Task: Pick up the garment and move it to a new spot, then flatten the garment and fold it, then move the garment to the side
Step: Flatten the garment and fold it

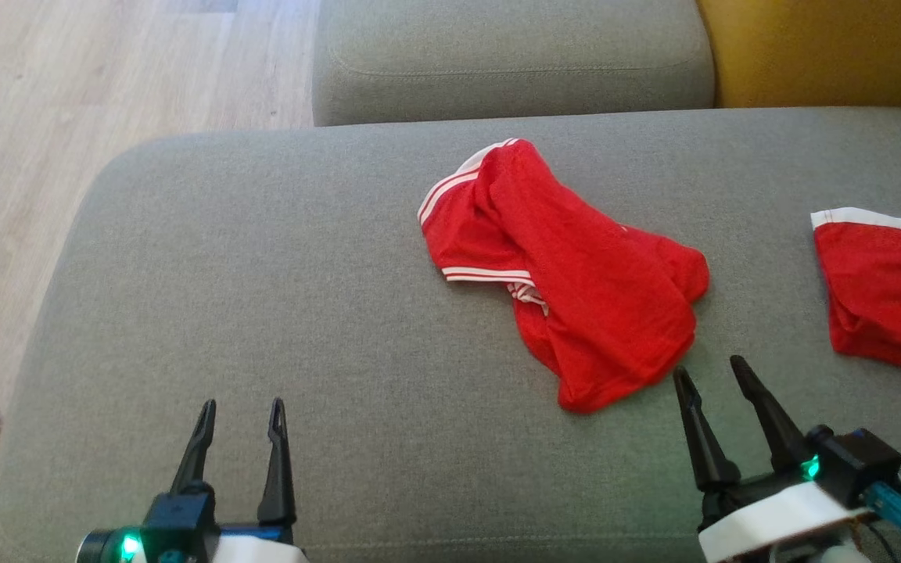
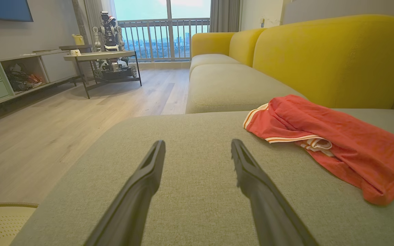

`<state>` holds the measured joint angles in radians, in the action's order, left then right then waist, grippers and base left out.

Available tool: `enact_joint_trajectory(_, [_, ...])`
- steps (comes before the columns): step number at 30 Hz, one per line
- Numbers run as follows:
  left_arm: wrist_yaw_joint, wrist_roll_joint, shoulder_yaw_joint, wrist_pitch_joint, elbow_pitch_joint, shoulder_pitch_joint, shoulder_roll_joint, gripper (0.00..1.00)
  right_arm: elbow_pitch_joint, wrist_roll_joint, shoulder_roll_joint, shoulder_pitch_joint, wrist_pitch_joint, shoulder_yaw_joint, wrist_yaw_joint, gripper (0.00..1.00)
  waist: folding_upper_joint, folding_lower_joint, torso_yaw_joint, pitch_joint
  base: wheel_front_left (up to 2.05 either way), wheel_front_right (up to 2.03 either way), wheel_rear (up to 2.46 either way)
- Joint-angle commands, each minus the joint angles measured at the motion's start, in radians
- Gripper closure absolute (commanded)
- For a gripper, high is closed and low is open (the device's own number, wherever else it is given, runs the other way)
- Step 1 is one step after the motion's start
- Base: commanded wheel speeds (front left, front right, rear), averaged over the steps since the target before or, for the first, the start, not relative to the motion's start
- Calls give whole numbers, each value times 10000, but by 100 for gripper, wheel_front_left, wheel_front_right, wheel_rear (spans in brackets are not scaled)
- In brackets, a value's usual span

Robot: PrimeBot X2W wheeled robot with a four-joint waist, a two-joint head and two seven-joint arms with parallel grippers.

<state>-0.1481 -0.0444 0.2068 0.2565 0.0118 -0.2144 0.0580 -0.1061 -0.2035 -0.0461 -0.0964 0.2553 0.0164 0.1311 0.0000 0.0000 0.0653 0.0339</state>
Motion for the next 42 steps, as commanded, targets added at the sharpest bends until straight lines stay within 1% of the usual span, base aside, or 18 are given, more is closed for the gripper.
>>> enact_joint_trajectory(1, [23,132,-297,53,323,440,-71,0,193,-144,-41,225,65,282,-4,0,0,0,35,-26,0,0,0])
enact_joint_trajectory(2, [27,134,-282,53,335,447,-71,0,109,-307,-41,246,65,297,-4,0,0,0,56,-54,0,0,0])
enact_joint_trajectory(6, [57,143,-199,53,377,503,-72,0,-453,-143,-41,636,65,655,-4,0,0,0,157,-219,0,0,0])
enact_joint_trajectory(9, [97,145,-100,53,348,554,-73,0,-1387,143,-41,1170,65,917,-4,0,0,0,274,-327,0,0,0])
enact_joint_trajectory(17, [162,78,140,53,257,878,-75,0,-4778,605,-41,2831,65,1629,-4,0,0,0,819,-801,0,0,0])
enact_joint_trajectory(20, [153,37,211,53,254,997,-76,0,-5713,630,-41,3434,65,1617,-4,0,0,0,993,-1004,0,0,0])
enact_joint_trajectory(24, [114,-18,275,53,208,1149,-76,0,-6506,681,-41,3986,65,1677,-4,0,0,0,1140,-1201,0,0,0])
enact_joint_trajectory(26, [91,-41,299,53,189,1222,-76,0,-6809,769,-41,4188,65,1676,-4,69,0,0,1180,-1269,0,0,0])
enact_joint_trajectory(27, [78,-52,314,53,180,1250,-77,0,-6938,854,-41,4255,65,1620,-4,100,0,0,1197,-1287,0,0,0])
enact_joint_trajectory(30, [51,-61,347,53,161,1292,-77,0,-7144,1014,-41,4331,65,1379,-4,100,0,0,1228,-1305,0,0,0])
enact_joint_trajectory(33, [-25,-79,354,53,194,1320,-77,0,-6934,1516,-41,4389,65,448,-4,100,0,0,1225,-1346,0,0,0])
enact_joint_trajectory(38, [-126,-156,360,53,294,1313,-77,0,-5460,2152,-41,4408,65,-1307,-4,100,0,0,1060,-1480,0,0,0])
enact_joint_trajectory(42, [-132,-209,486,53,303,1400,-77,0,-4409,2912,-41,4891,-17,-2534,-4,100,0,0,941,-1594,0,0,0])
